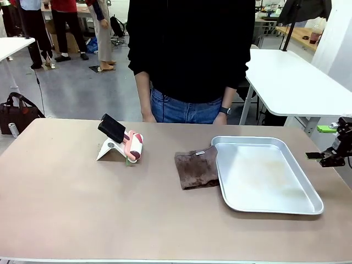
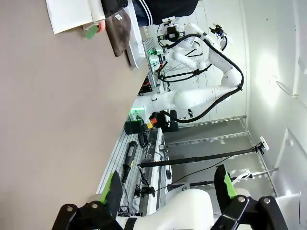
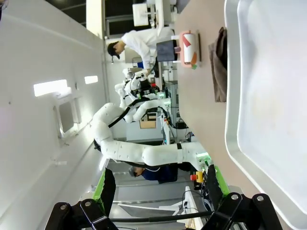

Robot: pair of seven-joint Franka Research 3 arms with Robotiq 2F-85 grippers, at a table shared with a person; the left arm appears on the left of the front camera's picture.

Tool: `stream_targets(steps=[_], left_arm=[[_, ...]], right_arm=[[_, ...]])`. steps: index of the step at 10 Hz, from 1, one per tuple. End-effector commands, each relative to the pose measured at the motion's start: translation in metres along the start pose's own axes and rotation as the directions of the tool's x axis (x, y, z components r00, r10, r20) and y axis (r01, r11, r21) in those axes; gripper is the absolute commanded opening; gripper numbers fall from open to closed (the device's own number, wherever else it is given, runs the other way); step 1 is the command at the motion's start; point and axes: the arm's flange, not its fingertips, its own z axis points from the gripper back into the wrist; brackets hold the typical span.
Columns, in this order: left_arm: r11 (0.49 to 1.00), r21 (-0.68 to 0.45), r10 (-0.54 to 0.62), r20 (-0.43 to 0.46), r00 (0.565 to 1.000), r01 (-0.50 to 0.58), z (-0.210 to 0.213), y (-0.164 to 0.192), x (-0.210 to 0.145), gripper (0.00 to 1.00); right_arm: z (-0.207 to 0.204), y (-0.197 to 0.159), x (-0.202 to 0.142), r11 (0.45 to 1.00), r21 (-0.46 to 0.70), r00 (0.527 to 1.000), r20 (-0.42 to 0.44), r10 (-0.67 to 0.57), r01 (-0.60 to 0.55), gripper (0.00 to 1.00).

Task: Clean the surface of the table.
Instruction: Return the Lint Roller and towel to their original positions.

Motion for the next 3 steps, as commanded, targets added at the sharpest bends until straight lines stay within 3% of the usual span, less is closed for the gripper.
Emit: stream_targets(steps=[1,3], left_arm=[[1.0,-0.015,0.005,0.017,1.0,-0.005,-0.0008,-0.0039,-0.0011,1.0],[1.0,-0.015,0.005,0.017,1.0,-0.005,-0.0008,-0.0039,-0.0011,1.0]], right_arm=[[-0.0005,0.0011,-0.0033,1.0,-0.005,1.0,-0.007,-0.001,0.001,1.0],[-0.0005,0.0011,-0.0033,1.0,-0.005,1.0,-0.007,-0.001,0.001,1.0]])
